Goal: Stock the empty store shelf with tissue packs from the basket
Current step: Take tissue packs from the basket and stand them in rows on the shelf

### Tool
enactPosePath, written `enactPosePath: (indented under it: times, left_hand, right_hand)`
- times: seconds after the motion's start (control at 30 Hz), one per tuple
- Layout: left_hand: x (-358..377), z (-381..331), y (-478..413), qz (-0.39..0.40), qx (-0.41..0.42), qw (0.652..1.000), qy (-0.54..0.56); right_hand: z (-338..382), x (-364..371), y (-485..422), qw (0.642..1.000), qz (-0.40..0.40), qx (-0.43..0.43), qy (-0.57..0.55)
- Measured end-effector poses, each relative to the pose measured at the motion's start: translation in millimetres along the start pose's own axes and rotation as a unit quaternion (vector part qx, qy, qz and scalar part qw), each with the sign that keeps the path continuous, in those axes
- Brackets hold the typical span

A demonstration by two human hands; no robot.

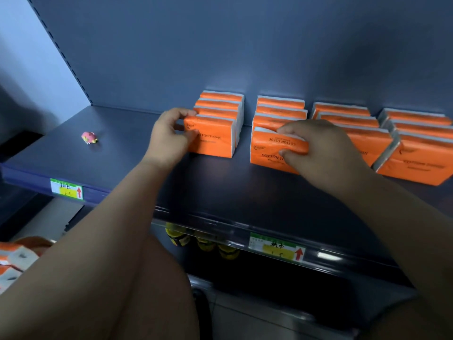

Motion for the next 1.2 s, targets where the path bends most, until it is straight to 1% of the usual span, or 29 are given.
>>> enactPosePath:
  times: [0.13, 0.23, 0.4, 0.53, 0.63, 0.8, 0.87, 0.9, 0.97, 1.03, 1.13, 1.2]
  left_hand:
    - [3.2, -2.7, 1.5, -0.007, 0.004, 1.000, -0.011]
    - [2.4, -1.9, 2.9, -0.002, -0.003, 1.000, -0.013]
    - [2.4, -2.3, 3.2, -0.002, -0.006, 1.000, -0.022]
    - [4.3, -1.4, 4.4, -0.003, -0.006, 0.999, -0.032]
    - [3.5, -3.2, 6.0, -0.009, -0.010, 0.999, -0.031]
    - [4.8, -0.5, 7.5, -0.013, -0.026, 0.999, -0.033]
    - [-0.3, -8.9, 10.3, -0.034, -0.006, 0.995, -0.092]
    - [-3.1, -18.9, 14.4, -0.046, 0.017, 0.987, -0.151]
    - [-5.7, -46.7, 26.9, -0.074, 0.082, 0.958, -0.265]
    - [-4.4, -75.0, 41.5, -0.091, 0.122, 0.942, -0.299]
    - [0.6, -98.8, 62.8, -0.084, 0.107, 0.935, -0.329]
    - [-9.3, -112.0, 82.6, -0.103, 0.085, 0.913, -0.386]
  right_hand:
    - [-2.6, 4.3, -6.4, 0.999, 0.009, -0.011, 0.045]
    - [-0.6, 9.2, -10.6, 0.996, 0.001, -0.025, 0.082]
    - [1.0, 13.6, -11.1, 0.982, -0.054, -0.060, 0.171]
    - [4.5, 15.8, -6.3, 0.966, -0.091, -0.062, 0.232]
    - [3.6, 16.2, -5.8, 0.964, -0.101, -0.057, 0.238]
    - [3.3, 20.1, -7.8, 0.968, -0.081, -0.052, 0.232]
    - [7.7, 19.8, -8.2, 0.968, -0.078, -0.048, 0.236]
    - [12.6, 18.9, -8.0, 0.967, -0.081, -0.052, 0.236]
    - [27.4, 17.4, -6.4, 0.965, -0.092, -0.072, 0.236]
    - [44.8, 17.7, -2.7, 0.968, -0.096, -0.083, 0.218]
    - [67.4, 23.1, 6.6, 0.982, -0.076, -0.064, 0.161]
    - [85.4, 24.9, 13.8, 0.988, -0.068, -0.054, 0.128]
Point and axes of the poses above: each hand's wrist, its own y-axis away from the middle knuckle, its own x-axis out of the palm, z = x × y, the point moved 7 cm from there along -y, towards the middle knuckle, and after that the axes turned 5 degrees about -y, right-handed, at the moved point
